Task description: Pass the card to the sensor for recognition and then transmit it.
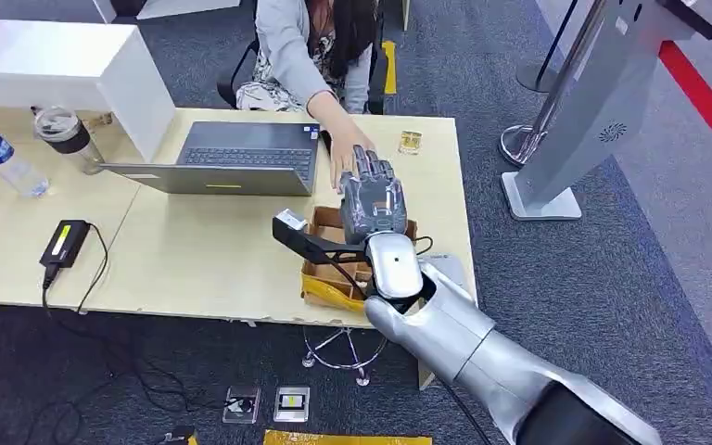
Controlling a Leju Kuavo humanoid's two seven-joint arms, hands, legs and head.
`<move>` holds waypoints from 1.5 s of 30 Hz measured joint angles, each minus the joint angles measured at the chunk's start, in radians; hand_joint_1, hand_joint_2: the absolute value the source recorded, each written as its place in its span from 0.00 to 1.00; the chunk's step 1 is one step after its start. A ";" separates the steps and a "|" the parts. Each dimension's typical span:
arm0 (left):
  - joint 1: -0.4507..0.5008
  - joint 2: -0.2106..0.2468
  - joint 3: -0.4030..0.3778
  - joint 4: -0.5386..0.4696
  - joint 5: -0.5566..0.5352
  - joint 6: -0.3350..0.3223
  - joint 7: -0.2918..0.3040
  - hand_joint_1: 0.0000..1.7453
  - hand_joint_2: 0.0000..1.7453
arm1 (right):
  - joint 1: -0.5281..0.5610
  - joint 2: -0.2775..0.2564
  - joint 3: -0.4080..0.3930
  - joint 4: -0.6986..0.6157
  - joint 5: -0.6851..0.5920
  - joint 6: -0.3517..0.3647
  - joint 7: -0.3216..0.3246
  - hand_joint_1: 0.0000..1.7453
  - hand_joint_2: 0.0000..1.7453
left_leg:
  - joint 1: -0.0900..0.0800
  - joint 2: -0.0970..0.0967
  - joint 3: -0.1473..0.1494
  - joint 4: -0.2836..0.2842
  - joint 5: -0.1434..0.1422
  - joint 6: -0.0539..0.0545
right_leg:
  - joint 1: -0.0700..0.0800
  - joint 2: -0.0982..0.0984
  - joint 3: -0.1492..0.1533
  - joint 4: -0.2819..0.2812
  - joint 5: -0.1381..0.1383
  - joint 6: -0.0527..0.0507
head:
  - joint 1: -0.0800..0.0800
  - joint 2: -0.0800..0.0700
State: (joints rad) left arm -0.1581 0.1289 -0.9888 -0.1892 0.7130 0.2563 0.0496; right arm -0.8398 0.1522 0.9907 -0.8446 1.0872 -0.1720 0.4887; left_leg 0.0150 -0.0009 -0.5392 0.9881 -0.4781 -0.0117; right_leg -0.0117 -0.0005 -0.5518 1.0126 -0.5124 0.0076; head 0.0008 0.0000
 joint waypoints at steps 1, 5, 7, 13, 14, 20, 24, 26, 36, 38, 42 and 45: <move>0.000 0.000 0.000 0.000 -0.001 -0.001 0.000 0.00 0.00 | -0.001 0.000 0.000 0.002 0.003 -0.001 0.000 0.00 0.00 | 0.000 0.000 0.000 0.000 0.000 0.000 | 0.000 0.000 0.000 0.000 0.000 0.000 | 0.000 0.000; -0.001 0.000 0.000 0.000 -0.006 -0.003 0.001 0.00 0.00 | -0.001 0.004 0.000 0.010 0.008 0.009 -0.021 0.00 0.00 | 0.000 0.000 0.000 0.000 0.000 0.000 | 0.000 0.000 0.000 0.000 0.000 0.000 | 0.000 0.000; -0.001 0.000 0.000 0.000 -0.008 -0.003 0.002 0.00 0.00 | -0.001 0.005 0.000 0.012 0.012 0.010 -0.023 0.00 0.00 | 0.000 0.000 0.000 0.000 0.000 0.000 | 0.000 0.000 0.000 0.000 0.000 0.000 | 0.000 0.000; 0.000 0.000 0.000 0.000 -0.008 -0.001 0.002 0.00 0.00 | -0.009 0.000 -0.004 0.016 0.011 0.016 -0.015 0.00 0.00 | 0.000 0.000 0.000 0.000 0.000 0.000 | 0.000 0.000 0.000 0.000 0.000 0.000 | 0.000 0.000; 0.001 0.000 0.000 0.000 -0.008 -0.001 0.002 0.00 0.00 | -0.010 -0.002 -0.009 0.015 -0.008 0.016 -0.008 0.00 0.00 | 0.000 0.000 0.000 0.000 0.000 0.000 | 0.000 0.000 0.000 0.000 0.000 0.000 | 0.000 0.000; 0.003 -0.001 0.000 0.000 -0.012 -0.002 0.002 0.00 0.00 | -0.009 -0.037 -0.080 -0.005 -0.112 0.016 -0.002 0.00 0.00 | 0.000 0.001 0.000 0.000 0.000 0.000 | 0.000 0.000 0.000 0.000 0.000 0.000 | 0.000 0.000; 0.003 -0.001 0.000 0.000 -0.014 -0.002 0.002 0.00 0.00 | -0.004 -0.068 -0.129 -0.024 -0.273 0.032 0.028 0.00 0.00 | 0.000 0.001 0.001 0.001 0.000 0.000 | 0.000 0.000 -0.001 0.000 0.000 0.000 | 0.000 0.000; 0.008 0.000 0.000 0.000 -0.012 -0.001 0.001 0.00 0.00 | 0.006 -0.112 -0.164 -0.050 -0.351 0.033 0.062 0.00 0.00 | 0.000 0.000 0.000 0.001 0.000 0.000 | 0.000 -0.001 -0.001 0.000 0.000 0.000 | 0.000 0.000; 0.048 0.017 0.002 0.001 -0.004 -0.002 0.048 0.00 0.00 | 0.214 -0.474 -0.446 -0.166 -0.676 -0.073 0.086 0.00 0.00 | 0.000 -0.006 -0.001 0.005 -0.004 0.005 | -0.001 -0.008 0.004 -0.001 -0.002 0.003 | 0.000 0.000; 0.058 0.019 0.002 0.002 -0.004 -0.004 0.060 0.00 0.00 | 0.275 -0.523 -0.494 -0.150 -0.708 -0.102 0.048 0.00 0.00 | -0.001 -0.003 -0.003 0.005 -0.004 0.005 | -0.001 -0.005 0.001 -0.001 -0.001 0.003 | 0.000 0.000; 0.054 0.025 0.003 0.002 0.000 -0.003 0.063 0.00 0.00 | 0.355 -0.594 -0.571 -0.128 -0.795 -0.132 0.042 0.00 0.00 | -0.001 0.002 -0.003 0.006 -0.004 0.005 | -0.001 -0.001 -0.001 -0.001 -0.001 0.003 | 0.000 0.000; 0.055 0.026 0.004 0.002 0.001 0.001 0.063 0.00 0.00 | 0.415 -0.638 -0.620 -0.110 -0.850 -0.166 0.017 0.00 0.00 | -0.001 -0.002 -0.004 0.006 -0.004 0.005 | -0.001 -0.004 -0.001 -0.001 -0.001 0.003 | -0.001 0.000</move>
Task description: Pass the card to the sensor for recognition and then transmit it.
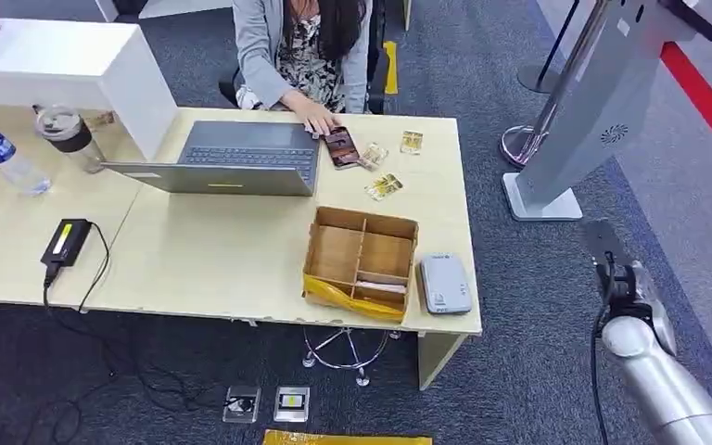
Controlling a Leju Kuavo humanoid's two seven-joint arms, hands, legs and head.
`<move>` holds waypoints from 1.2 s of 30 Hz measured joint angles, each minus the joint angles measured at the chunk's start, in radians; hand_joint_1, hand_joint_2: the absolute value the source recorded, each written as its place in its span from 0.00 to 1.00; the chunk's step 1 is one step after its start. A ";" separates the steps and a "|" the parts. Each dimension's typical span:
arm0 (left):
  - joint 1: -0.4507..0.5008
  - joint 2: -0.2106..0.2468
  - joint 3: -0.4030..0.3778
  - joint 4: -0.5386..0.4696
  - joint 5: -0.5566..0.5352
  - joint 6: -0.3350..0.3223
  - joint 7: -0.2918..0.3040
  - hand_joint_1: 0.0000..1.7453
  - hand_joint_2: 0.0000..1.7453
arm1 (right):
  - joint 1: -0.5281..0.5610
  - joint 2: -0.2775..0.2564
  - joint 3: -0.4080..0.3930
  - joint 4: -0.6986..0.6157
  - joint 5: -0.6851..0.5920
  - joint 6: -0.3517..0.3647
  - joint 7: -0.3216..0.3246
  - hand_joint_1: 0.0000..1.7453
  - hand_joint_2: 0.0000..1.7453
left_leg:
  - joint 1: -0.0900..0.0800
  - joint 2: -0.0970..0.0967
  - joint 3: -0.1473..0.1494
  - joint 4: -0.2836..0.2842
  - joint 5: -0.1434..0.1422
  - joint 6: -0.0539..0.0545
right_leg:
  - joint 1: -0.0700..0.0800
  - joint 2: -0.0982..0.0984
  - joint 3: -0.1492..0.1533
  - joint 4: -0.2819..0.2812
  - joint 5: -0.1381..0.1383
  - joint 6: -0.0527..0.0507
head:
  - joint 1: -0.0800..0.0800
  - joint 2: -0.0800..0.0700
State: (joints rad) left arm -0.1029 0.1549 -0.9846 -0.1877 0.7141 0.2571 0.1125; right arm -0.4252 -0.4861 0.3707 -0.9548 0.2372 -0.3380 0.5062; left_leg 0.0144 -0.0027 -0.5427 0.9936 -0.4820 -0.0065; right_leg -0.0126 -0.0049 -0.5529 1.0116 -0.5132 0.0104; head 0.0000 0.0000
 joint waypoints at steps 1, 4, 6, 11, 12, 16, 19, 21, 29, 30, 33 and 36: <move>0.001 0.001 0.000 0.000 0.002 0.003 0.000 0.00 0.00 | 0.017 -0.015 -0.014 0.012 -0.035 -0.013 -0.020 0.00 0.00 | 0.000 0.000 0.000 0.000 0.000 0.000 | 0.000 0.000 0.000 0.000 0.000 0.000 | 0.000 0.000; -0.001 0.003 0.002 0.000 0.003 0.013 0.000 0.00 0.00 | 0.066 -0.040 -0.048 0.055 -0.110 -0.043 -0.069 0.00 0.00 | 0.000 0.000 0.000 0.000 0.000 0.000 | 0.000 0.000 0.000 0.000 0.000 0.000 | 0.000 0.000; -0.001 0.005 0.003 0.000 0.009 0.021 -0.002 0.00 0.00 | 0.104 -0.053 -0.066 0.088 -0.167 -0.067 -0.107 0.00 0.00 | 0.000 0.000 0.000 0.000 0.000 0.000 | 0.000 0.000 0.000 0.000 0.000 0.000 | 0.000 0.000; -0.002 0.010 0.004 -0.001 0.021 0.032 -0.013 0.00 0.00 | 0.175 -0.053 -0.090 0.199 -0.313 -0.094 -0.192 0.00 0.00 | 0.000 0.001 0.000 0.000 0.000 0.000 | 0.000 0.001 0.000 0.000 -0.001 0.000 | 0.000 0.000; -0.002 0.010 0.004 -0.001 0.023 0.034 -0.016 0.00 0.00 | 0.191 -0.050 -0.091 0.228 -0.356 -0.095 -0.215 0.00 0.00 | 0.000 0.000 -0.001 0.000 0.000 0.000 | 0.000 0.000 0.000 0.000 -0.001 0.000 | 0.000 0.000; -0.001 0.011 0.004 -0.001 0.033 0.036 -0.019 0.00 0.00 | 0.254 -0.021 -0.096 0.353 -0.484 -0.064 -0.262 0.00 0.00 | 0.000 0.000 -0.001 0.000 0.000 0.000 | 0.001 0.000 0.000 0.000 -0.001 0.000 | 0.000 0.000; -0.001 0.011 0.004 -0.001 0.049 0.041 -0.019 0.00 0.00 | 0.312 0.015 -0.101 0.445 -0.577 -0.068 -0.307 0.00 0.00 | 0.001 0.000 -0.001 -0.001 0.000 0.000 | 0.001 0.000 -0.001 0.000 -0.001 0.000 | 0.000 0.000; 0.000 0.012 0.008 -0.001 0.077 0.046 -0.023 0.00 0.00 | 0.340 0.037 -0.114 0.489 -0.633 -0.069 -0.344 0.00 0.00 | 0.001 0.001 -0.001 -0.001 -0.001 0.000 | 0.001 0.000 -0.001 0.000 -0.001 0.000 | 0.000 0.000; 0.003 0.008 0.089 -0.005 0.258 0.032 -0.211 0.00 0.00 | 0.361 0.123 -0.153 0.604 -0.700 -0.074 -0.466 0.00 0.00 | 0.001 0.002 0.000 -0.001 -0.001 -0.001 | 0.001 0.002 0.000 0.000 -0.001 0.000 | 0.000 0.000; 0.004 0.006 0.099 -0.007 0.274 0.029 -0.237 0.00 0.00 | 0.361 0.131 -0.155 0.613 -0.717 -0.075 -0.481 0.00 0.00 | 0.001 0.002 0.000 -0.001 -0.001 -0.001 | 0.001 0.002 -0.001 0.000 -0.001 0.000 | 0.000 0.000; 0.004 0.003 0.145 -0.012 0.318 0.030 -0.306 0.00 0.00 | 0.360 0.164 -0.178 0.640 -0.730 -0.069 -0.520 0.00 0.00 | 0.001 0.002 0.000 -0.001 -0.001 -0.001 | 0.001 0.002 0.000 0.000 -0.001 0.000 | 0.000 0.000; 0.005 -0.003 0.204 -0.017 0.355 0.029 -0.380 0.00 0.00 | 0.361 0.193 -0.180 0.664 -0.685 -0.062 -0.545 0.00 0.00 | 0.001 0.002 0.000 -0.001 -0.001 -0.001 | 0.001 0.002 0.000 0.000 -0.001 0.000 | 0.000 0.000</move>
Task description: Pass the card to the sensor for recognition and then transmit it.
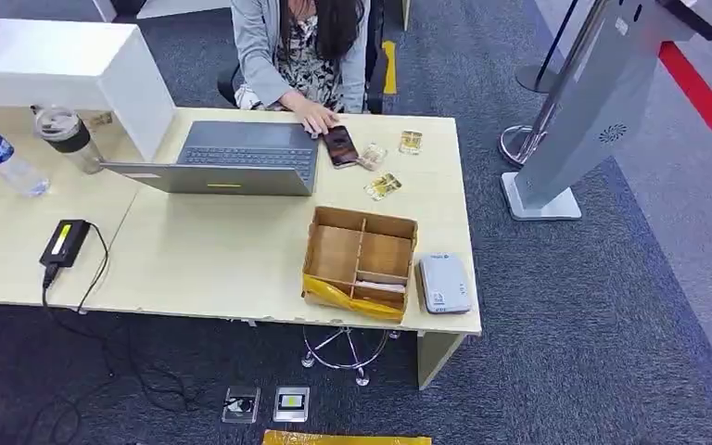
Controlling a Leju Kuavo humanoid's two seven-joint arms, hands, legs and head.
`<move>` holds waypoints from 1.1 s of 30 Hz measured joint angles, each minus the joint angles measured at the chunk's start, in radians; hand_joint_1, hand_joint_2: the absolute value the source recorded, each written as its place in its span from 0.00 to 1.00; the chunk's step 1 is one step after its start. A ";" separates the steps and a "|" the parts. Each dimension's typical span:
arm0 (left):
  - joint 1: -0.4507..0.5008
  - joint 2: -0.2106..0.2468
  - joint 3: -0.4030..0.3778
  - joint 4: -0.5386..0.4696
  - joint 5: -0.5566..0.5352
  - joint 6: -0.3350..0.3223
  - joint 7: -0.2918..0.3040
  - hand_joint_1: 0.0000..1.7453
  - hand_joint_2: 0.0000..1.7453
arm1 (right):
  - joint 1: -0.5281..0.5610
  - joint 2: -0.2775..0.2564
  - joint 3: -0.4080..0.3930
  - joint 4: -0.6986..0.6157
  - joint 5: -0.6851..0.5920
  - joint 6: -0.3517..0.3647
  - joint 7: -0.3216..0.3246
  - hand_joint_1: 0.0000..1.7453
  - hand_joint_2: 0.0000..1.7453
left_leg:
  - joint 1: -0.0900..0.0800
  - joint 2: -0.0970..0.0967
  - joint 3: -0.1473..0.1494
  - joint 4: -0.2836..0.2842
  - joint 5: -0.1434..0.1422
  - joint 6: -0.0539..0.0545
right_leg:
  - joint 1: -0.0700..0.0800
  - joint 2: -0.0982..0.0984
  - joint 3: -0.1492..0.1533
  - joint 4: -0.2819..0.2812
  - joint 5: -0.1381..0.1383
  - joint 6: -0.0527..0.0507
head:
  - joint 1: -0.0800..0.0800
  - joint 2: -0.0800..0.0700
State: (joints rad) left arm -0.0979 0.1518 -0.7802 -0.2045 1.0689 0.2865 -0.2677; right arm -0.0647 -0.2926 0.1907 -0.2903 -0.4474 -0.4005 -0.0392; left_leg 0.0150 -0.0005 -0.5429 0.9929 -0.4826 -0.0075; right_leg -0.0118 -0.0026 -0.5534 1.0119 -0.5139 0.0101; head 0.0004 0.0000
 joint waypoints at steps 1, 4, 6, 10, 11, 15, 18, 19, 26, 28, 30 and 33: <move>0.000 0.000 0.007 -0.001 0.001 -0.004 -0.017 0.00 0.00 | 0.000 0.005 0.000 0.003 -0.008 -0.008 -0.012 0.00 0.00 | 0.000 0.000 0.000 0.000 0.000 0.000 | 0.000 0.000 0.000 0.000 0.000 0.000 | 0.000 0.000; 0.000 0.000 0.025 -0.001 -0.005 -0.007 -0.031 0.00 0.00 | 0.000 0.017 -0.002 0.010 -0.063 -0.012 -0.046 0.00 0.00 | 0.000 0.000 0.000 0.000 0.000 0.000 | 0.000 0.000 0.000 0.000 0.000 0.000 | 0.000 0.000; -0.001 0.001 0.027 -0.001 -0.035 0.005 0.019 0.00 0.00 | 0.000 0.024 -0.005 0.017 -0.064 0.019 -0.045 0.00 0.00 | 0.000 0.000 0.000 0.000 0.000 0.000 | 0.000 0.000 0.000 0.000 0.000 0.000 | 0.000 0.000; 0.000 0.003 0.027 -0.001 -0.041 0.043 0.054 0.00 0.00 | 0.000 0.040 -0.003 0.027 -0.047 0.058 -0.016 0.00 0.00 | 0.000 0.000 0.000 0.000 0.000 0.000 | 0.000 0.000 0.000 0.000 0.000 0.000 | 0.000 0.000; -0.001 0.004 0.027 -0.001 -0.045 0.046 0.061 0.00 0.00 | 0.000 0.043 -0.002 0.029 -0.040 0.062 -0.014 0.00 0.00 | 0.000 0.000 0.000 0.000 0.000 0.000 | 0.000 0.000 0.000 0.000 0.000 0.000 | 0.000 0.000; 0.000 0.005 0.026 -0.001 -0.072 -0.009 0.081 0.00 0.00 | 0.000 0.053 0.006 0.031 -0.002 0.073 -0.031 0.00 0.00 | 0.000 0.000 0.000 0.000 0.000 0.000 | 0.000 0.000 0.000 0.000 0.000 0.000 | 0.000 0.000; -0.001 0.002 0.024 -0.001 -0.082 -0.060 0.066 0.00 0.00 | -0.001 0.059 0.016 0.031 0.018 0.078 -0.086 0.00 0.00 | 0.000 0.000 0.000 0.000 0.000 0.000 | 0.000 0.000 0.000 0.000 0.000 0.000 | 0.000 0.000; -0.001 0.002 0.024 -0.001 -0.082 -0.060 0.066 0.00 0.00 | -0.001 0.060 0.024 0.031 0.029 0.080 -0.091 0.00 0.00 | 0.000 0.000 0.000 0.000 0.000 0.000 | 0.000 0.000 0.000 0.000 0.000 0.000 | 0.000 0.000; -0.002 -0.003 0.024 0.000 -0.055 0.070 0.194 1.00 0.00 | -0.006 0.067 0.088 0.031 0.099 0.111 -0.041 0.94 0.00 | 0.000 0.000 0.000 0.000 0.000 0.000 | 0.000 0.000 0.000 0.000 0.000 0.000 | 0.000 0.000; -0.001 -0.006 0.024 0.000 -0.056 0.078 0.217 1.00 0.00 | -0.004 0.069 0.112 0.031 0.109 0.118 -0.037 1.00 0.00 | 0.000 0.000 0.000 0.000 0.000 0.000 | 0.000 0.000 0.000 0.000 0.000 0.000 | 0.000 0.000; -0.002 -0.008 0.024 0.001 -0.061 0.078 0.222 1.00 0.00 | -0.004 0.070 0.124 0.031 0.112 0.120 -0.042 1.00 0.00 | 0.000 0.000 0.000 0.000 0.000 0.000 | 0.000 0.000 0.000 0.000 0.000 0.000 | 0.000 0.000; -0.002 -0.011 0.024 0.001 -0.065 0.077 0.222 1.00 0.00 | -0.004 0.070 0.146 0.031 0.119 0.120 -0.054 1.00 0.00 | 0.000 0.000 0.000 0.000 0.000 0.000 | 0.000 0.000 0.000 0.000 0.000 0.000 | 0.000 0.000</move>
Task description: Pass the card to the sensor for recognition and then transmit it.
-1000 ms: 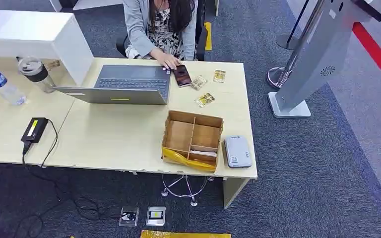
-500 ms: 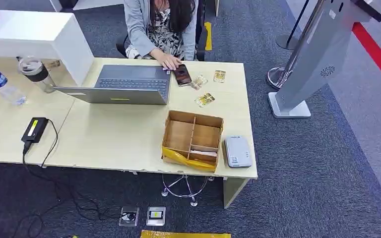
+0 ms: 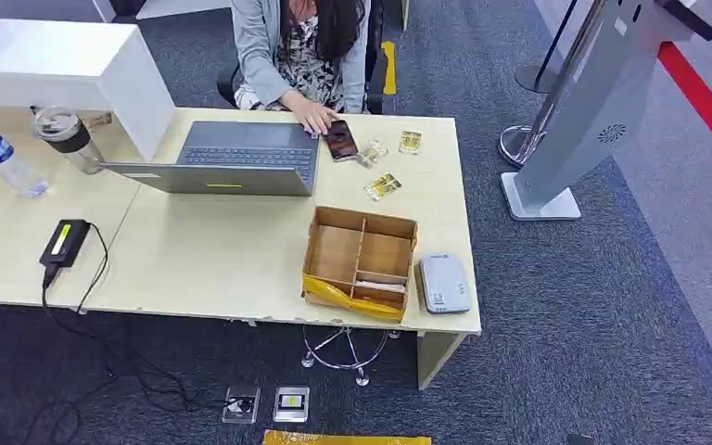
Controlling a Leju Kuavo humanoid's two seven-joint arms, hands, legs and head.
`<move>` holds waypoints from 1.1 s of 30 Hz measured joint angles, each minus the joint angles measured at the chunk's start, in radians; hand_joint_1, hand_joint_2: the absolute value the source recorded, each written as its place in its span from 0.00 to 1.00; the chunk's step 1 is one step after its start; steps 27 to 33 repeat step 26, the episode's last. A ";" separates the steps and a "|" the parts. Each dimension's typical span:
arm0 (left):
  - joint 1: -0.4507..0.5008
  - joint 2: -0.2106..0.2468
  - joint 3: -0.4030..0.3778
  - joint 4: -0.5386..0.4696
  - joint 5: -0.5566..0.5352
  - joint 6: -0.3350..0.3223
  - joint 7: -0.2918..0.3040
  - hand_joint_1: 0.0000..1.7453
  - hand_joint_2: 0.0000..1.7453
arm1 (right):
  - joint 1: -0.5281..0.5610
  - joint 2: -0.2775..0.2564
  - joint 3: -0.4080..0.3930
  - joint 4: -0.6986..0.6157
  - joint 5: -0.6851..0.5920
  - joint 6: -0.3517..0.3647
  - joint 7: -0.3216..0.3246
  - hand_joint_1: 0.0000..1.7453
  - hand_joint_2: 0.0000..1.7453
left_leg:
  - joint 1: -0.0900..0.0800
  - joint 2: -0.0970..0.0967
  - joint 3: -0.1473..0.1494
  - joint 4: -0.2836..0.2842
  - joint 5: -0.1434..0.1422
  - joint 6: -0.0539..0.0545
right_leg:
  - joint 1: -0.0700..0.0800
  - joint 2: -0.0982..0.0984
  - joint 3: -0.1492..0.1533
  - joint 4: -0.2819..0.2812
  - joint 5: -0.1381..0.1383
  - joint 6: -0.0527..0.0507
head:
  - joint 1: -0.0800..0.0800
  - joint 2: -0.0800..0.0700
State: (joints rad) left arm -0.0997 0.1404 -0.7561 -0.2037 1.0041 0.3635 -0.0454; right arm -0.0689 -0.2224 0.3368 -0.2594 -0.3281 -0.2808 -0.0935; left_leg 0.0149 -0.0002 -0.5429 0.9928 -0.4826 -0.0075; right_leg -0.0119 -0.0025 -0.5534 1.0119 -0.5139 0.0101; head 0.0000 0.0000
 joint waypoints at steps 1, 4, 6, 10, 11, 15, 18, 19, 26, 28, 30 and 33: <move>0.000 -0.001 0.000 0.000 -0.001 0.000 0.000 1.00 0.00 | 0.000 0.000 0.007 0.000 0.004 0.000 -0.002 1.00 0.00 | 0.000 0.000 0.000 0.000 0.000 0.000 | 0.000 0.000 0.000 0.000 0.000 0.000 | 0.000 0.000; 0.000 -0.005 0.000 0.000 -0.003 0.000 0.000 1.00 0.00 | -0.001 0.000 0.027 0.001 0.011 -0.001 -0.003 1.00 0.00 | 0.000 0.000 0.000 0.000 0.000 0.000 | 0.000 0.000 0.000 0.000 0.000 0.000 | 0.000 0.000; 0.000 -0.006 0.000 0.000 -0.006 0.001 0.000 1.00 0.00 | -0.001 0.000 0.042 0.007 0.014 -0.002 -0.003 1.00 0.00 | 0.000 0.000 0.000 0.000 0.000 0.000 | 0.000 0.000 0.000 0.000 0.000 0.000 | 0.000 0.000; -0.001 -0.008 0.000 0.000 -0.013 0.002 0.001 1.00 0.00 | -0.001 0.000 0.055 0.009 0.021 -0.002 -0.002 1.00 0.00 | 0.000 0.000 0.000 0.000 0.000 0.000 | 0.000 0.000 0.000 0.000 0.000 0.000 | 0.000 0.000; -0.001 -0.009 0.000 0.000 -0.014 0.002 0.003 1.00 0.00 | -0.001 0.000 0.058 0.010 0.025 -0.002 -0.002 1.00 0.00 | 0.000 0.000 0.000 0.000 0.000 0.000 | 0.000 0.000 0.000 0.000 0.000 0.000 | 0.000 0.000; -0.001 -0.010 0.000 0.000 -0.019 -0.001 0.004 1.00 0.00 | -0.001 -0.001 0.067 0.011 0.031 0.000 0.001 1.00 0.00 | 0.000 0.000 0.000 0.000 0.000 0.000 | 0.000 0.000 0.000 0.000 0.000 0.000 | 0.000 0.000; -0.002 -0.011 -0.001 0.000 -0.023 -0.005 0.004 1.00 0.00 | -0.001 -0.002 0.072 0.011 0.029 0.004 -0.003 1.00 0.00 | 0.000 0.000 0.000 0.000 0.000 0.000 | 0.000 0.000 0.000 0.000 0.000 0.000 | 0.000 0.000; -0.002 -0.011 -0.002 0.000 -0.023 -0.005 0.004 1.00 0.00 | -0.001 -0.003 0.073 0.012 0.028 0.005 -0.004 1.00 0.00 | 0.000 0.000 0.000 0.000 0.000 0.000 | 0.000 0.000 0.000 0.000 0.000 0.000 | 0.000 0.000; -0.002 -0.013 -0.003 0.000 -0.032 -0.018 0.004 1.00 0.00 | -0.001 -0.006 0.073 0.016 0.035 0.012 -0.013 1.00 0.00 | 0.000 0.000 0.000 0.000 0.000 0.000 | 0.000 0.000 0.000 0.000 0.000 0.000 | 0.000 0.000; -0.002 -0.013 -0.003 0.000 -0.032 -0.018 0.004 1.00 0.00 | -0.001 -0.006 0.073 0.016 0.035 0.012 -0.013 1.00 0.00 | 0.000 0.000 0.000 0.000 0.000 0.000 | 0.000 0.000 0.000 0.000 0.000 0.000 | 0.000 0.000; -0.002 -0.013 -0.003 0.000 -0.032 -0.018 0.004 1.00 0.00 | -0.001 -0.006 0.073 0.016 0.035 0.012 -0.013 1.00 0.00 | 0.000 0.000 0.000 0.000 0.000 0.000 | 0.000 0.000 0.000 0.000 0.000 0.000 | 0.000 0.000; -0.002 -0.013 -0.003 0.000 -0.032 -0.018 0.004 1.00 0.00 | -0.001 -0.006 0.073 0.016 0.035 0.012 -0.013 1.00 0.00 | 0.000 0.000 0.000 0.000 0.000 0.000 | 0.000 0.000 0.000 0.000 0.000 0.000 | 0.000 0.000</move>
